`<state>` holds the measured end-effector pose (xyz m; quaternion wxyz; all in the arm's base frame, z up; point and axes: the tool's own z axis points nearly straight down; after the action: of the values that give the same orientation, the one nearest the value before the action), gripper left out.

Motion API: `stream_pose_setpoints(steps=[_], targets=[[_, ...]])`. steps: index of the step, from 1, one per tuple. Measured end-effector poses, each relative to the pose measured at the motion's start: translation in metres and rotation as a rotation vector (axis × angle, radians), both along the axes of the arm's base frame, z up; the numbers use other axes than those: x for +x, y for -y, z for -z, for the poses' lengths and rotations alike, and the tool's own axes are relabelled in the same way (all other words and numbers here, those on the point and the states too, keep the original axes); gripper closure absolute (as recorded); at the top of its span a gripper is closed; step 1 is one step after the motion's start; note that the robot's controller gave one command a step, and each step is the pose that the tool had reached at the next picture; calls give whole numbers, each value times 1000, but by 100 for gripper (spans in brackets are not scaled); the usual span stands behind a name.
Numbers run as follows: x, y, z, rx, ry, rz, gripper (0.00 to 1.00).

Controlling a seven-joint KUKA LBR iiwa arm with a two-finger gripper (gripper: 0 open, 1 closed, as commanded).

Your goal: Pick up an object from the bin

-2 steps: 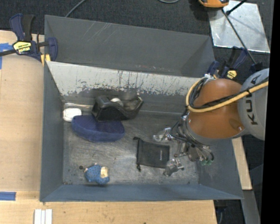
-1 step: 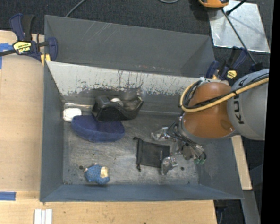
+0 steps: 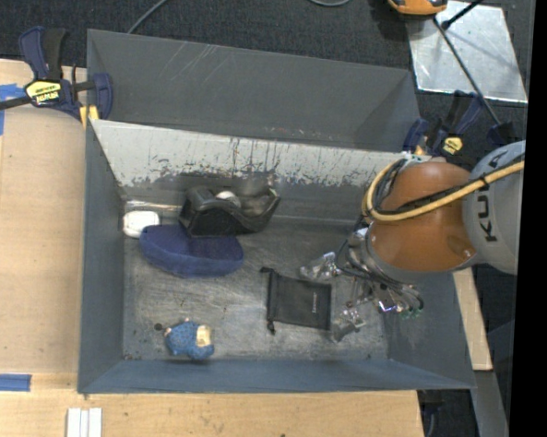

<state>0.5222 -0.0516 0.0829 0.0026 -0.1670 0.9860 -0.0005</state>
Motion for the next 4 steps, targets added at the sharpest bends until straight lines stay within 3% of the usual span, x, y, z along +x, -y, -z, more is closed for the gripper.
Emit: stream_pose_setpoints(steps=[1,2,3,4], targets=[[0,0,0,0,1,0,100],[-18,-7,-144,-2,3,-348,100],[71,-13,-187,-3,3,-646,100],[69,-27,-63,3,-9,-735,100]])
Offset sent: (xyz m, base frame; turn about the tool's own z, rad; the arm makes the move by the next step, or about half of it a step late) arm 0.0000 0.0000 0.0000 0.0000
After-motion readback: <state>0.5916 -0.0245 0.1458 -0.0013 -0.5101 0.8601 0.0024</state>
